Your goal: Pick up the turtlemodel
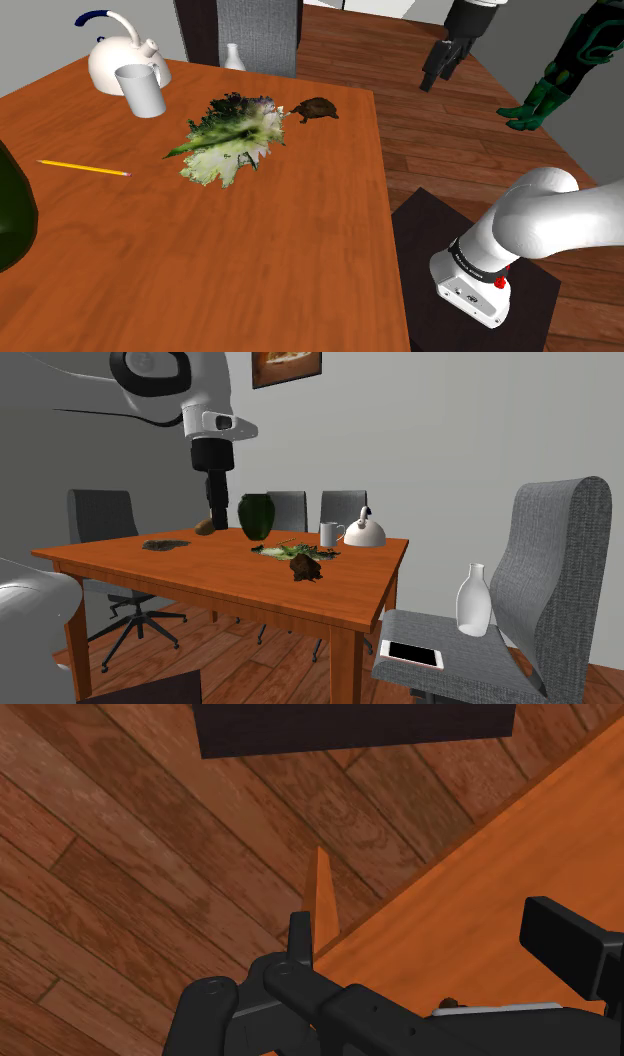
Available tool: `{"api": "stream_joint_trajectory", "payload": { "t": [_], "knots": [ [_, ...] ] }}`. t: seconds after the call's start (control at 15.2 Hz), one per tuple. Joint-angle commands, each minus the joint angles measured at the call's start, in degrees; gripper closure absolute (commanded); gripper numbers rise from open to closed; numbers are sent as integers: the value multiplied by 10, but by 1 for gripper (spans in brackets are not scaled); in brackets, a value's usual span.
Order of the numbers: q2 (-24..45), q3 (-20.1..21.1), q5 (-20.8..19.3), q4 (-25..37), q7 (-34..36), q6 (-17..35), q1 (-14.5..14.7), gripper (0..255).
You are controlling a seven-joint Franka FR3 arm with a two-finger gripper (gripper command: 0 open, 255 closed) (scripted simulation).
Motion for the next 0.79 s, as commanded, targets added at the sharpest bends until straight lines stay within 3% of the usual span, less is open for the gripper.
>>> {"api": "stream_joint_trajectory", "payload": {
  "t": [0.0,0.73],
  "knots": [
    [0,0,0,0,0,0,0,0],
    [275,5,5,170,-121,39,56,0]
  ]
}}
